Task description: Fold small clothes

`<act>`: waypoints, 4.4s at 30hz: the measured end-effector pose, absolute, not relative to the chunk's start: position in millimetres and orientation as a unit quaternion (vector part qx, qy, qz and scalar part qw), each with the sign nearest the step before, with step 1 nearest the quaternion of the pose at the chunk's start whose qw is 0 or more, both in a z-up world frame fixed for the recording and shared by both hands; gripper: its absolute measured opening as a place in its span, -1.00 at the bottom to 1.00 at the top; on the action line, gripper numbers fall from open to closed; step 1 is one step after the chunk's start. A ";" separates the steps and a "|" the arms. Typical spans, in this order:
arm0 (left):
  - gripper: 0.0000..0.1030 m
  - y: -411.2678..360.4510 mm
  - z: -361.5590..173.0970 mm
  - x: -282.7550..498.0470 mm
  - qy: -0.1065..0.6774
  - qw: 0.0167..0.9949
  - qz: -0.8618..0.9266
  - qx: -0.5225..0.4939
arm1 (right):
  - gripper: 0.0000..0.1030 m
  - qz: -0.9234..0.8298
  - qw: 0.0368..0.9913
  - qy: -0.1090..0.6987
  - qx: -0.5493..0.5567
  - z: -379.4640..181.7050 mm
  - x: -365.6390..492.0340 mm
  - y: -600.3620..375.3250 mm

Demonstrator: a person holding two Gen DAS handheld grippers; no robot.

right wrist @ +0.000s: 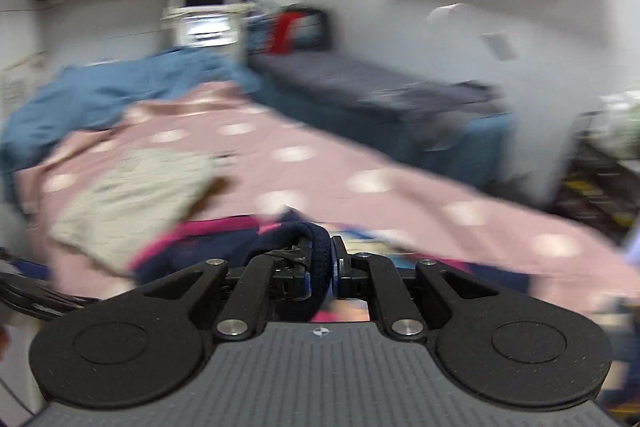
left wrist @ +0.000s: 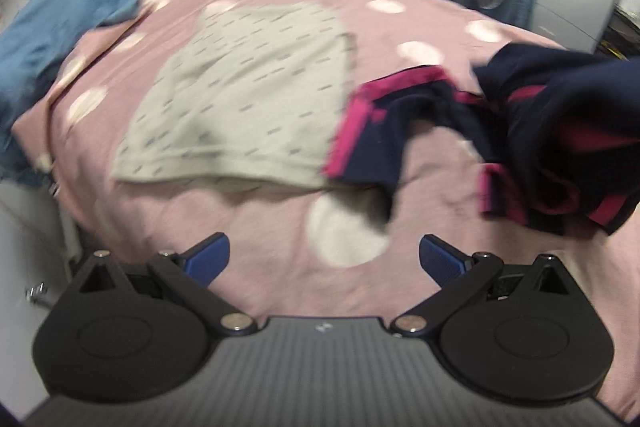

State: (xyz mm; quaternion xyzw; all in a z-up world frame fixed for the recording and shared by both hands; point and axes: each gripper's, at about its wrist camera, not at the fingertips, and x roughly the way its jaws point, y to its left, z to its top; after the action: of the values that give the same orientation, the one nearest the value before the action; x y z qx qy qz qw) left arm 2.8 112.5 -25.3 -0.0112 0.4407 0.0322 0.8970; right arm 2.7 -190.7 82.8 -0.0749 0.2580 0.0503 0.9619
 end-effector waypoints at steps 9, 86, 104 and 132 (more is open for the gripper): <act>1.00 17.1 -24.1 12.1 0.441 0.892 -0.093 0.044 | -0.36 -0.096 0.921 0.375 -0.032 21.2 -57.3 -290.4; -0.90 18.0 208.4 7.0 0.089 0.934 -0.340 -0.064 | -0.81 0.087 0.996 -0.026 -0.019 222.4 -148.8 -235.7; -0.89 4.9 266.6 72.6 0.064 0.981 -0.181 0.003 | -0.92 -0.001 0.996 0.089 0.019 221.9 65.8 -319.1; 0.95 93.4 7.2 113.1 0.393 0.911 -0.125 0.033 | -0.81 0.054 0.934 0.352 0.025 -24.0 89.2 -251.9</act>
State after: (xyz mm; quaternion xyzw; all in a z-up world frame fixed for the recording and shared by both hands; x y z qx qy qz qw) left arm 113.1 93.4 7.2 0.0333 0.3927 -0.1252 0.9105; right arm 89.2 -251.9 -24.0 0.0251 0.3517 0.0538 0.9342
